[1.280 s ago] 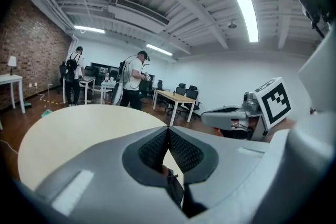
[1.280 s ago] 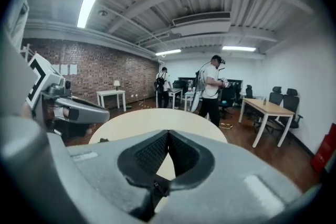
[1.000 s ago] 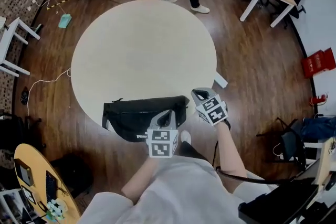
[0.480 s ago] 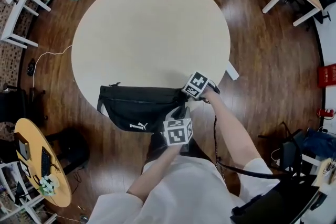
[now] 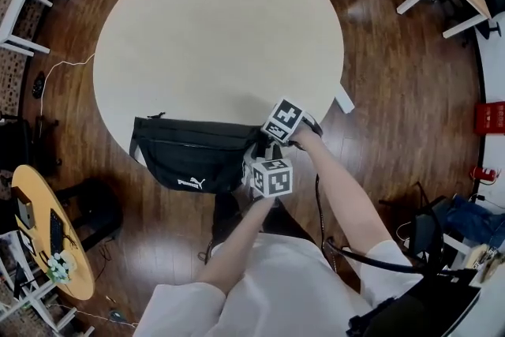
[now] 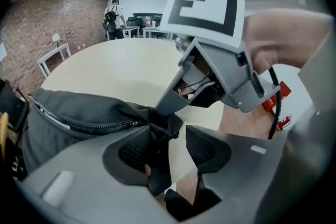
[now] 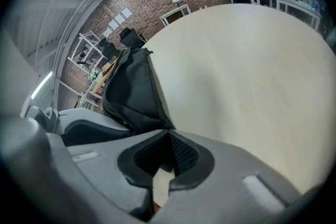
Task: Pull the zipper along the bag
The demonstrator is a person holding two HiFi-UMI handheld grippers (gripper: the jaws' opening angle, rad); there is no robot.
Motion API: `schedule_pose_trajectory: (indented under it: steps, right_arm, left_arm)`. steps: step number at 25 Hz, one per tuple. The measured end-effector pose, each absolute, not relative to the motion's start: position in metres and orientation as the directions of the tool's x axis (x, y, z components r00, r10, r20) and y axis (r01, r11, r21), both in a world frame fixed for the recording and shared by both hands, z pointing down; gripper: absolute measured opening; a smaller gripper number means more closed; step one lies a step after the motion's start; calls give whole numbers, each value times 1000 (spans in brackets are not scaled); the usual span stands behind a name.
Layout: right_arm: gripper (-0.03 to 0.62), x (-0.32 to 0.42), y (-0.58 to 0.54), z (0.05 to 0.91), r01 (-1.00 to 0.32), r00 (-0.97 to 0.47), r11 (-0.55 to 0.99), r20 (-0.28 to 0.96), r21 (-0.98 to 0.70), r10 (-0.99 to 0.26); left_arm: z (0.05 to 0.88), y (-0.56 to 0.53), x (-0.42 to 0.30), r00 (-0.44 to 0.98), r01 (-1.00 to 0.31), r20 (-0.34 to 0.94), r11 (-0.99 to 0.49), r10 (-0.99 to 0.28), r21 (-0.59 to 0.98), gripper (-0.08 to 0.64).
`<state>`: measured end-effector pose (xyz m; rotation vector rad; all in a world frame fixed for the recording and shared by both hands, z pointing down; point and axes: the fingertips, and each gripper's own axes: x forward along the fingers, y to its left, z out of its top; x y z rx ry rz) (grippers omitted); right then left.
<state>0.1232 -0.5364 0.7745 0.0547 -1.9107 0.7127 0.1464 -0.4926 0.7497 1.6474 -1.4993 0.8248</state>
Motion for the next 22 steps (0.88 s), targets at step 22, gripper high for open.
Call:
schedule_pose_trajectory:
  steps: [22]
  right_arm:
    - [-12,112,-537,788,-436,-264,885,963,-163,48]
  left_arm:
    - [660,-423,45,388,-921,756,-258,-527,293,40]
